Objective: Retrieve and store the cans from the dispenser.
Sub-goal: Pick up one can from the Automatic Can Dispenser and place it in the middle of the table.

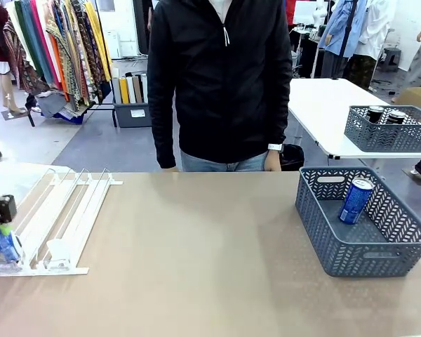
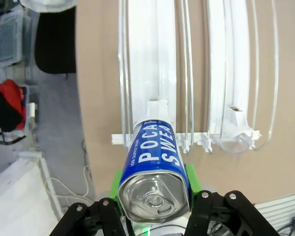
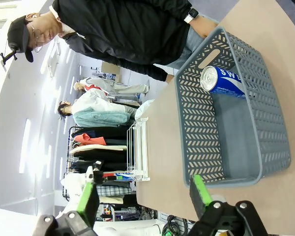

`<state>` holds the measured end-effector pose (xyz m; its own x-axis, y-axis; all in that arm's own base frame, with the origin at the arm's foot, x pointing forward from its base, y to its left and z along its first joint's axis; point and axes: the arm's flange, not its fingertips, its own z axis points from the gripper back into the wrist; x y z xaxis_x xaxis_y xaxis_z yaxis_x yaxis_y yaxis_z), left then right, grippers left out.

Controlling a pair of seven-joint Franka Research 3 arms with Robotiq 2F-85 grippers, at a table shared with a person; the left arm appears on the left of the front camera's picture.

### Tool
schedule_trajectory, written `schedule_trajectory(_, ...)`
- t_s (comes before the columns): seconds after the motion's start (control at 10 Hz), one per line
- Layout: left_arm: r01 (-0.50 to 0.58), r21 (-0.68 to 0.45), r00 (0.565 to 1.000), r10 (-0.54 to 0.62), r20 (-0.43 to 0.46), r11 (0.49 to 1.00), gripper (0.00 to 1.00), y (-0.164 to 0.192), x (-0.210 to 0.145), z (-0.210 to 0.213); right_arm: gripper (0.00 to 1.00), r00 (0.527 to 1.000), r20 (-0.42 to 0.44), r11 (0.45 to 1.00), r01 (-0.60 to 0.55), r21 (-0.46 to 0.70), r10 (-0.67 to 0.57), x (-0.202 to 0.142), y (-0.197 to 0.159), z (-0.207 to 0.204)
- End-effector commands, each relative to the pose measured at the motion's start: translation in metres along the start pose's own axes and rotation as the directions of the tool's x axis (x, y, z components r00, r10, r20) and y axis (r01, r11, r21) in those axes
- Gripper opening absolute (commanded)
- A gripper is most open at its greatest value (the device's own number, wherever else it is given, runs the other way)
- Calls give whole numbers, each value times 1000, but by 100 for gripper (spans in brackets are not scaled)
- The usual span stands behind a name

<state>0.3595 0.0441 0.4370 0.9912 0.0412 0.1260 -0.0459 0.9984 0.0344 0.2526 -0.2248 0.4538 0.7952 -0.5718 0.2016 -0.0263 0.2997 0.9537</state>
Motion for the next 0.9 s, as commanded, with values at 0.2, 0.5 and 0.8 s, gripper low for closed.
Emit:
schedule_trajectory(0.2, -27, 46, 977, 17, 214, 999, 0, 34, -35, 158, 100, 1000, 6, 1000, 1, 17, -1, 1, 3, 0)
schedule_trajectory(0.5, -41, 33, 957, 30, 289, 999, 0, 41, -53, 173, 100, 1000, 6, 1000, 1, 17, -1, 1, 3, 0)
schedule_trajectory(0.8, -38, 36, 960, 26, 280, 999, 0, 37, -57, 194, 100, 1000, 6, 1000, 1, 17, -1, 1, 3, 0)
